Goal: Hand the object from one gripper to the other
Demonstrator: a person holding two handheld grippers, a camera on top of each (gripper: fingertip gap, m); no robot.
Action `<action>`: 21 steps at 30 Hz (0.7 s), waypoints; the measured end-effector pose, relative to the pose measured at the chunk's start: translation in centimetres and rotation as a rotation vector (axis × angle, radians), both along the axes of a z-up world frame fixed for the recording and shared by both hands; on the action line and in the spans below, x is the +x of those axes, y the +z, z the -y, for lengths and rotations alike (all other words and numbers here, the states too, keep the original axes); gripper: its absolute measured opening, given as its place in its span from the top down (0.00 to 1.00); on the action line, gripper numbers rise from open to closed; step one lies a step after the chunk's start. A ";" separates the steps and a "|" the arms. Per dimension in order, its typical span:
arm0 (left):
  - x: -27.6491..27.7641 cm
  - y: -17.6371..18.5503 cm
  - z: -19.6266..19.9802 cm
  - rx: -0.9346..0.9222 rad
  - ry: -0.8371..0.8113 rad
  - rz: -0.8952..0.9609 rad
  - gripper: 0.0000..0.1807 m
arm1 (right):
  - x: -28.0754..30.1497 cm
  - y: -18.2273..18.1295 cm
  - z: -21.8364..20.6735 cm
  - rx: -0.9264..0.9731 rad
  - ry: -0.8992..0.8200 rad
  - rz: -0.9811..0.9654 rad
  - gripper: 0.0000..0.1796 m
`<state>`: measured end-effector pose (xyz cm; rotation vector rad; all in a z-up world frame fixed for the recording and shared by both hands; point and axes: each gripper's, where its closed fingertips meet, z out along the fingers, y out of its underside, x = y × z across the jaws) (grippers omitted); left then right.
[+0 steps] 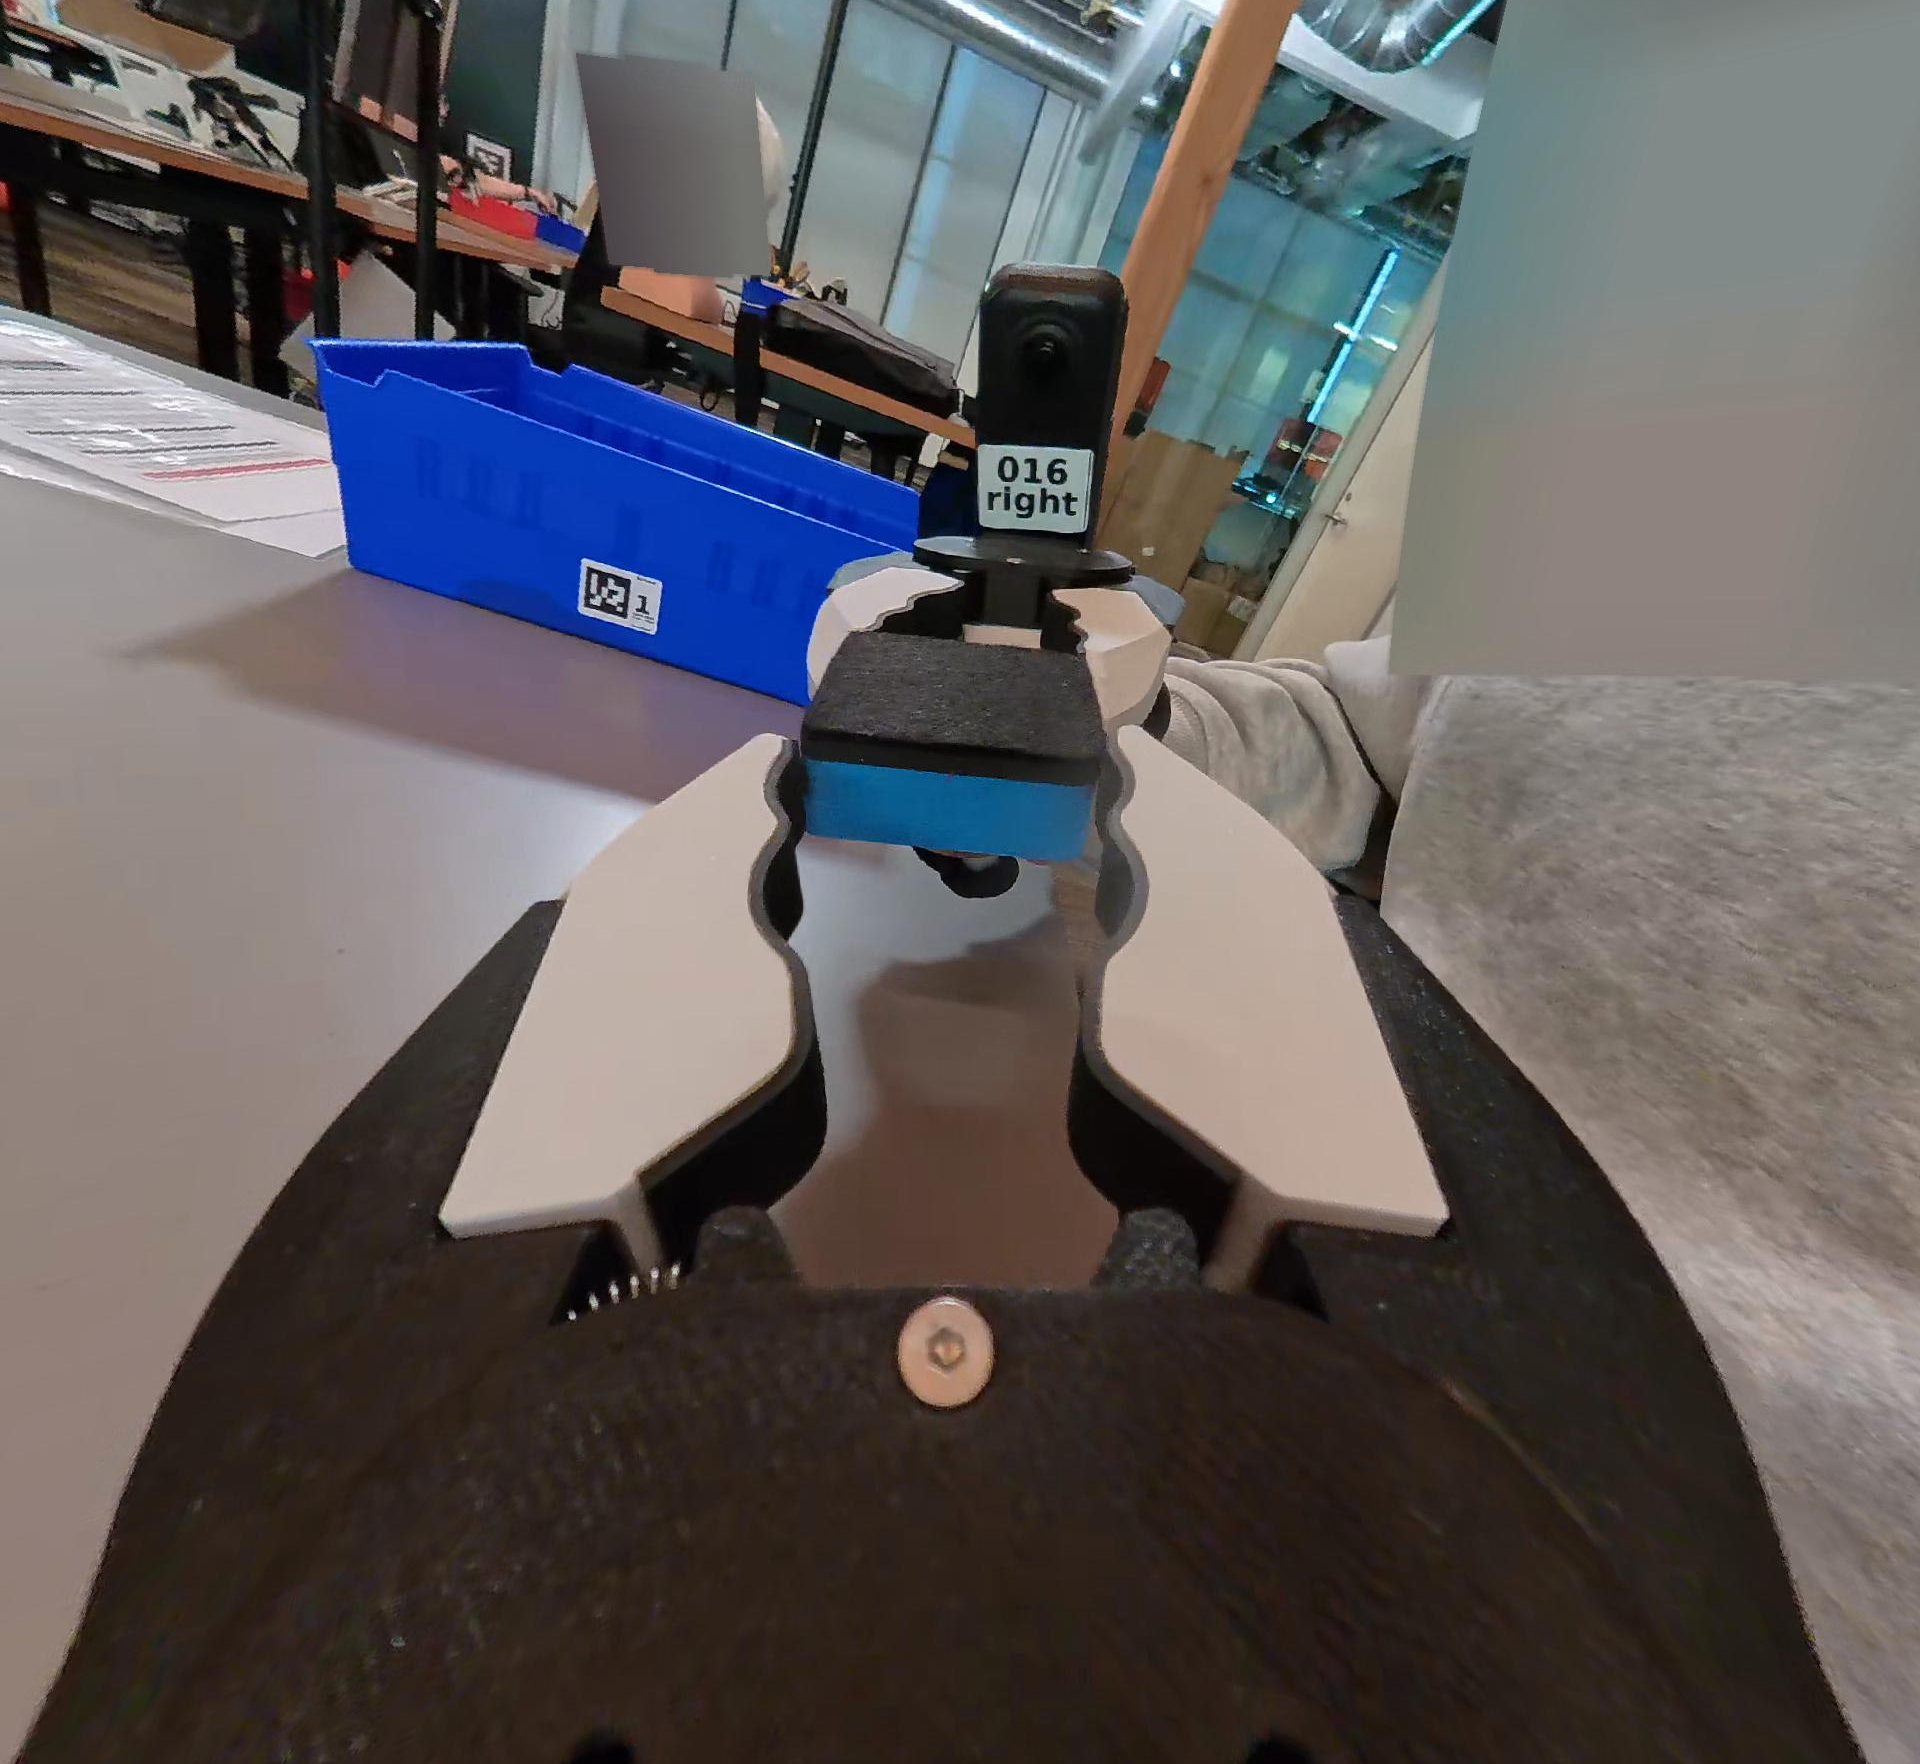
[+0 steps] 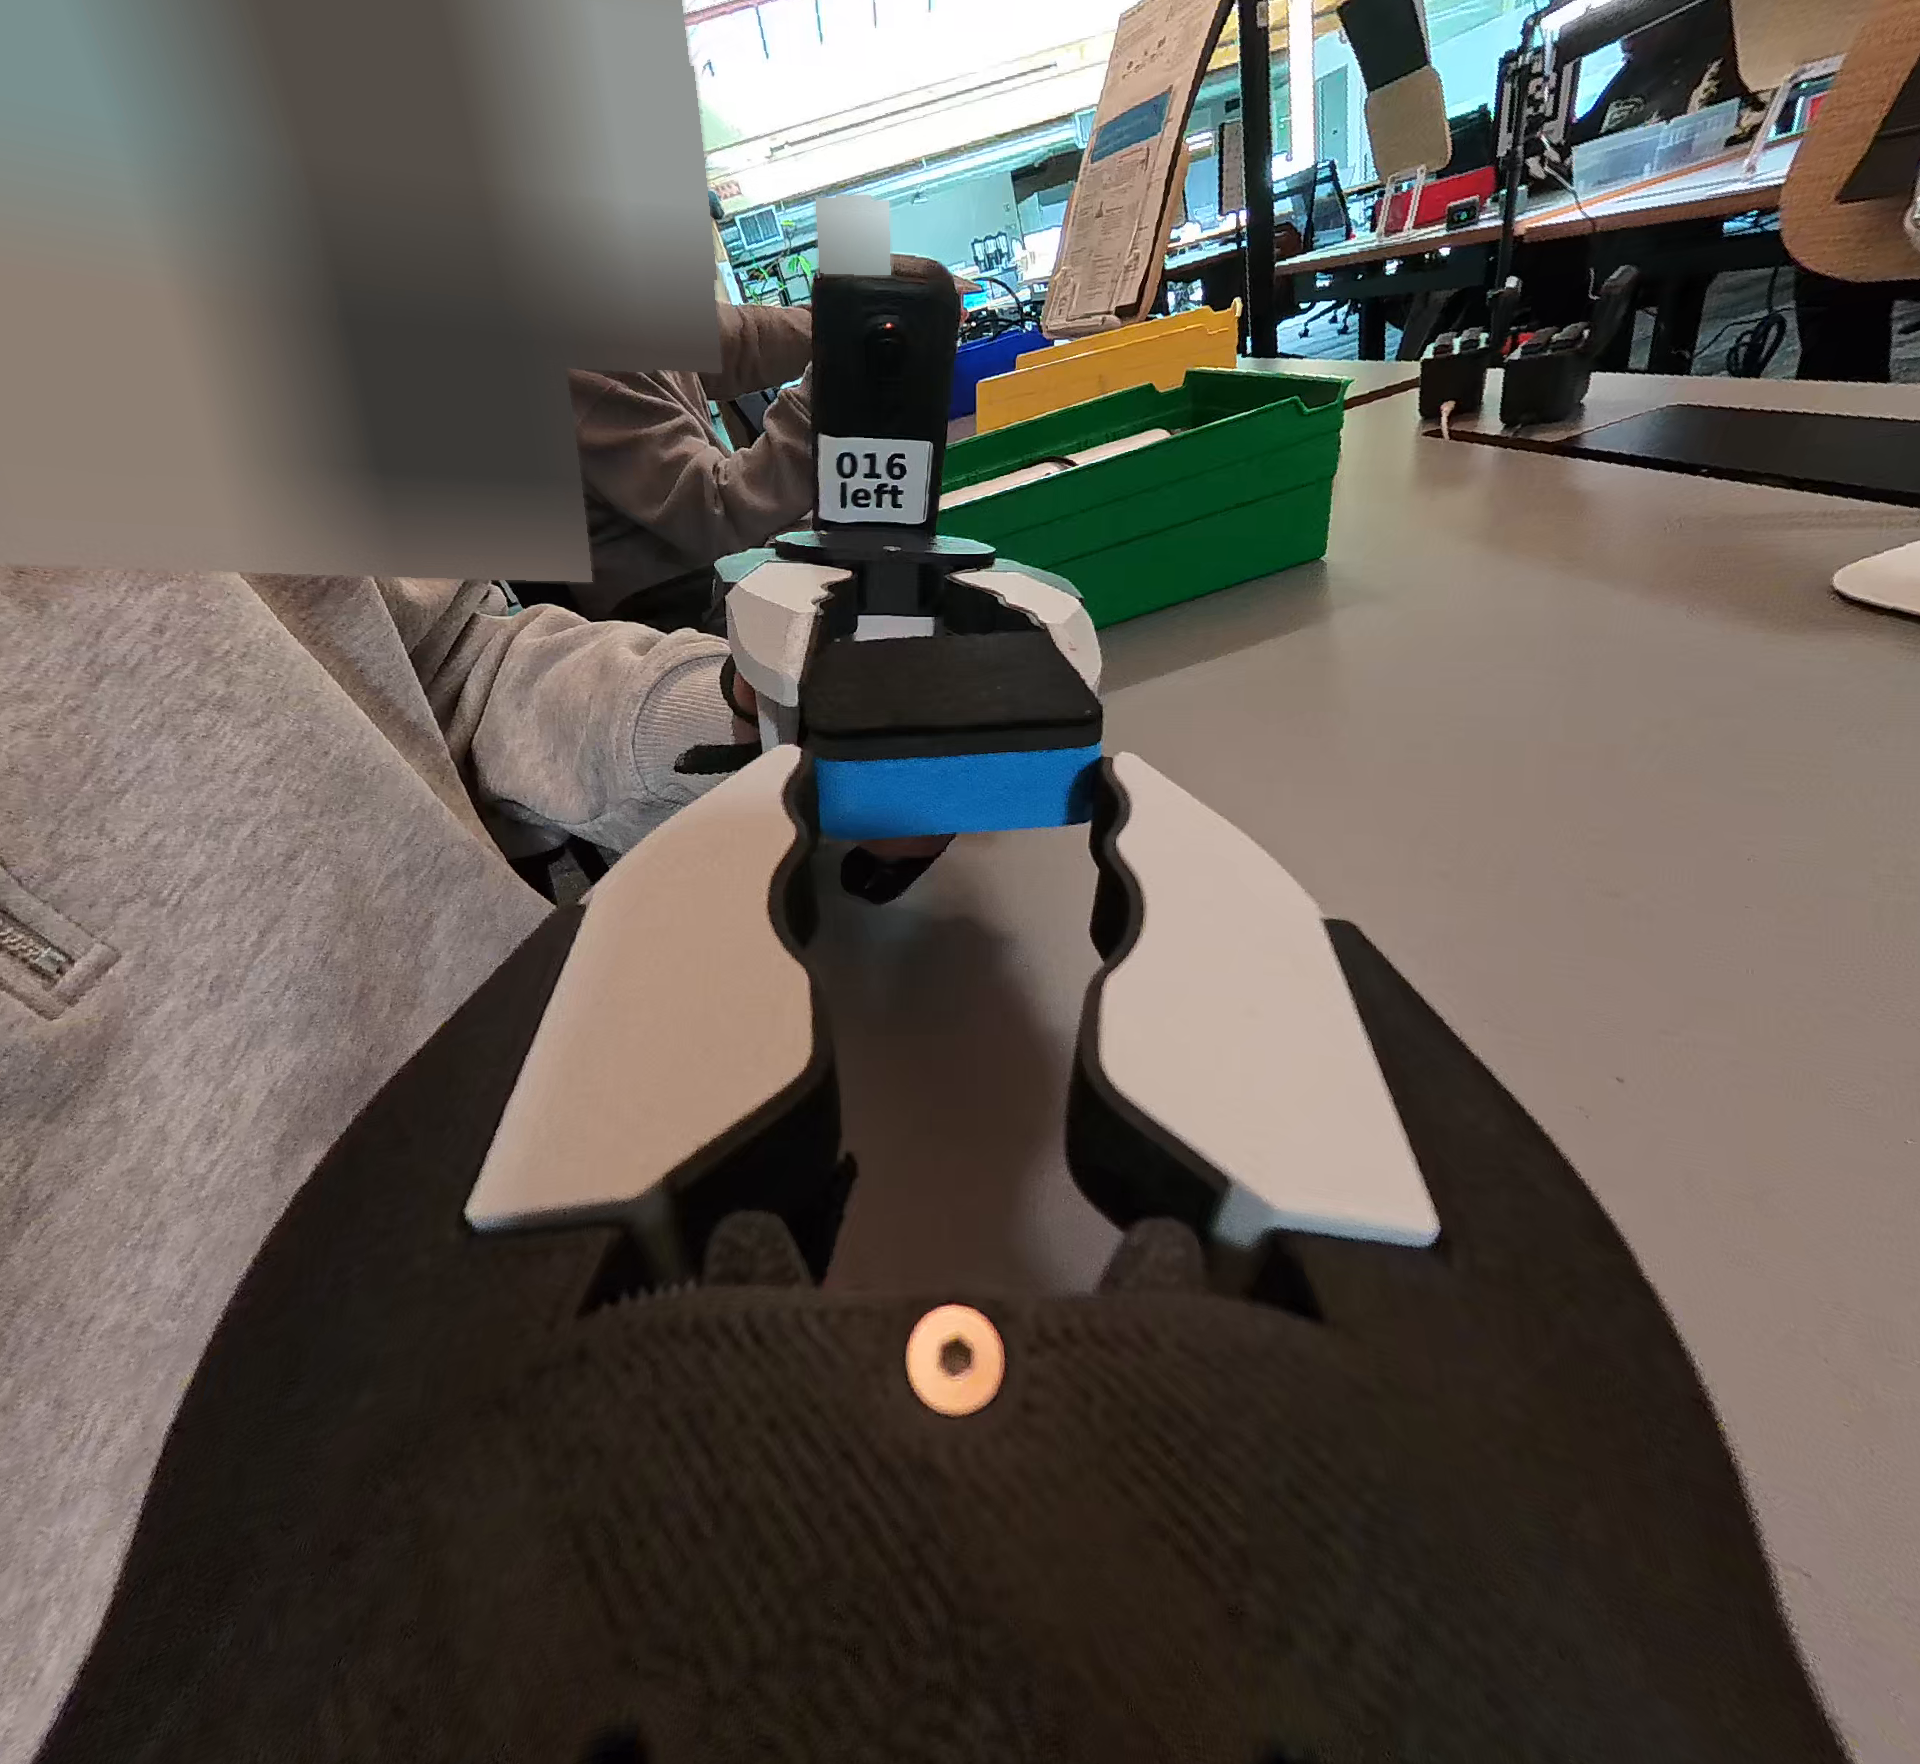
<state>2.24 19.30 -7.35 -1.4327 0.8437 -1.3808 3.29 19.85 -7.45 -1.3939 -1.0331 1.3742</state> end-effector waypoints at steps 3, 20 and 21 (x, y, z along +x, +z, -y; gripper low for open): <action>0.0 0.0 0.0 -0.001 -0.003 -0.003 0.70 | 0.0 0.0 0.1 -0.004 0.001 -0.002 0.71; 0.0 -0.7 -0.3 -0.079 -0.022 -0.015 0.70 | 0.3 0.4 -0.3 0.118 -0.063 -0.026 0.65; 0.0 -0.9 -0.4 -0.127 -0.040 -0.009 0.70 | 0.5 0.6 -0.5 0.180 -0.082 -0.029 0.65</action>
